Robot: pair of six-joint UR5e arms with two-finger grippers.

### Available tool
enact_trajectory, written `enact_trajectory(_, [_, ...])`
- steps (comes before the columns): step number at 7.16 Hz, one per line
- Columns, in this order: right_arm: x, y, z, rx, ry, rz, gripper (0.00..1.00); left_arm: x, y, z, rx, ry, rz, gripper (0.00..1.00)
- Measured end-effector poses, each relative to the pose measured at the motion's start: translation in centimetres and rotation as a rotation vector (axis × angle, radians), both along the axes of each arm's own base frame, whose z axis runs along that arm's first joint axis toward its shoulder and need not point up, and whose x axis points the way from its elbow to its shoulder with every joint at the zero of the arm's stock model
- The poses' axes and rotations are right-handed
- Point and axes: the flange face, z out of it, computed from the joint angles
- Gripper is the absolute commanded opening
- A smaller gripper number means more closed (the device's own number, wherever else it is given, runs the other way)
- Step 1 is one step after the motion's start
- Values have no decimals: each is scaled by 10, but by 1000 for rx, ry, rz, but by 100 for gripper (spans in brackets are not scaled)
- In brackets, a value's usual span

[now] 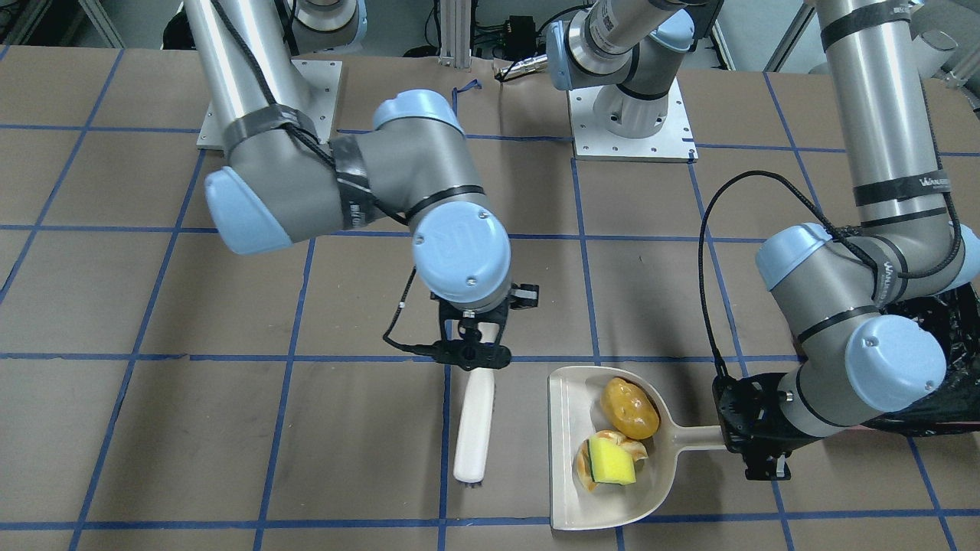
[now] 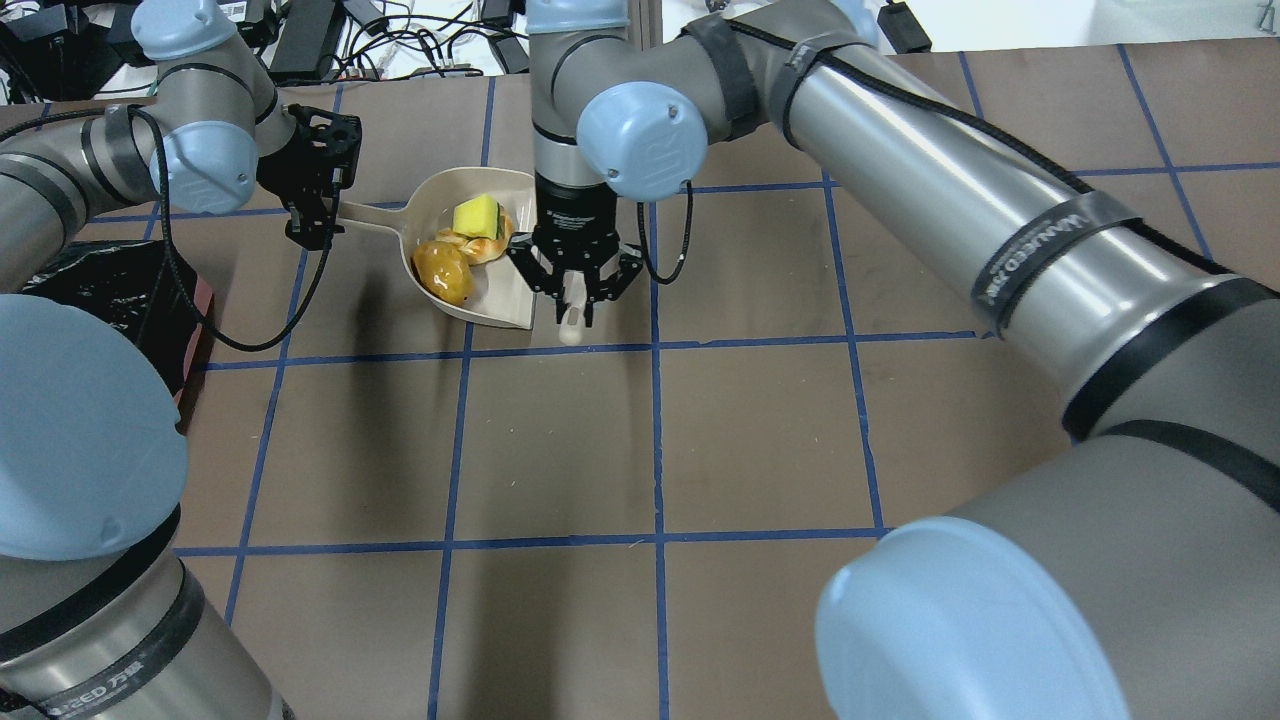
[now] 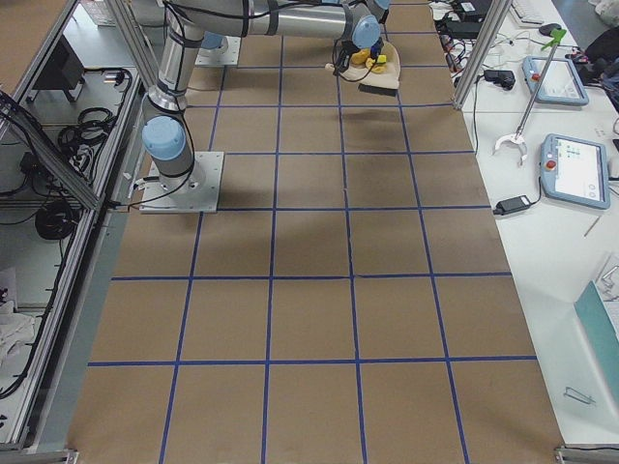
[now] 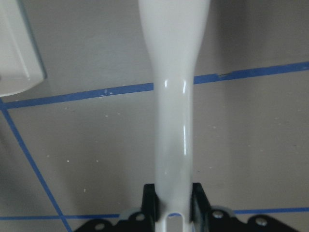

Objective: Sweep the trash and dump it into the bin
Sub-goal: 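Return the brush with the right gripper to its start spot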

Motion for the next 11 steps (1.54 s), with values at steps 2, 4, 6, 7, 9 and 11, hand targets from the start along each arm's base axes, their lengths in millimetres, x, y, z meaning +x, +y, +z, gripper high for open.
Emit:
enact_trajectory(2, [-86, -10, -1, 8, 28, -68, 0, 6, 0, 0, -3, 36, 13, 0])
enact_trajectory(4, [-158, -25, -3, 4, 74, -75, 0, 11, 1, 0, -1, 79, 31, 0])
enact_trajectory(6, [-231, -34, -8, 10, 109, -35, 0, 16, 2, 0, -1, 104, 44, 0])
enact_trajectory(7, [-268, -33, -12, 20, 128, 12, 0, 17, 1, 0, -2, 113, 47, 0])
enact_trajectory(9, [-333, -23, -21, 49, 134, 114, 0, 18, 1, 2, -9, 140, 56, 0])
enact_trajectory(11, [-381, -10, -37, 62, 114, 150, 0, 26, 1, 3, -17, 171, 76, 0])
